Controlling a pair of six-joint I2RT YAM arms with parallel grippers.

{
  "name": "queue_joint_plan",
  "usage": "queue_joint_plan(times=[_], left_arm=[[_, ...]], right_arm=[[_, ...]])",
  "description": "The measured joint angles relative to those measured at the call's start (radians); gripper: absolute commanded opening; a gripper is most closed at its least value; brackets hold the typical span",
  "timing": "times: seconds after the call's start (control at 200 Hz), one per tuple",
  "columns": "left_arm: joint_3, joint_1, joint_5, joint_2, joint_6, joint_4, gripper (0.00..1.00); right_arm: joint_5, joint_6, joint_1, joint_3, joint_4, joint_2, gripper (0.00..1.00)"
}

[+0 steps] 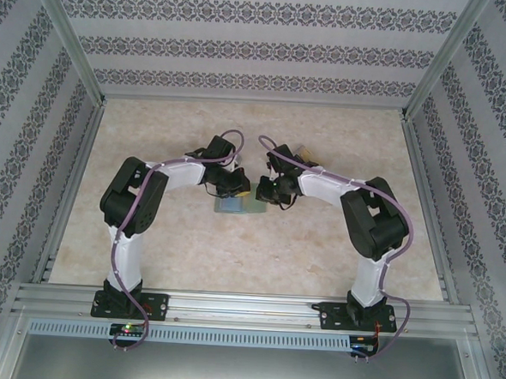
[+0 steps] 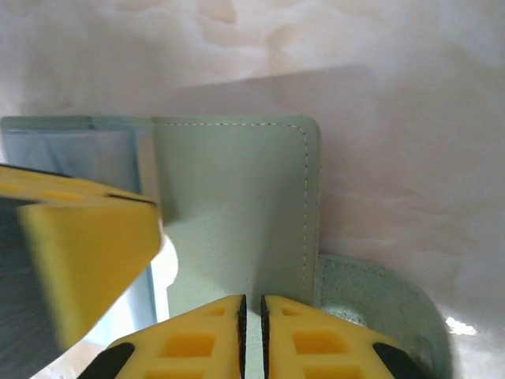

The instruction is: Take the credit cards out of the card holder

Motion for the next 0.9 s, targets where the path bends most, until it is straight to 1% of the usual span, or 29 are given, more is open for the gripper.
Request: queue_joint_plan(times=[0.125, 0.25, 0.395, 0.57, 0.899], left_arm=[[-0.045, 0.020, -0.010, -0.082, -0.010, 0.004, 0.36], [-0.079, 0.061, -0.030, -0.155, -0.010, -0.008, 0.40], [-0.078, 0.085, -0.099, -0.186, 0.022, -0.096, 0.44], [-0.080, 0.084, -0.116, -0.187, 0.037, -0.176, 0.46], [-0.067, 0.084, -0.116, -0.161, 0.076, -0.236, 0.48]], right_arm=[[0.000, 0.014, 0.000, 0.000, 0.005, 0.002, 0.19], [0.000, 0.017, 0.007, 0.000, 0.005, 0.005, 0.19], [0.002, 0.013, 0.013, 0.000, 0.004, 0.014, 0.20], [0.005, 0.011, 0.020, 0.003, 0.002, 0.023, 0.20], [0.008, 0.005, 0.020, 0.021, -0.007, 0.037, 0.20]])
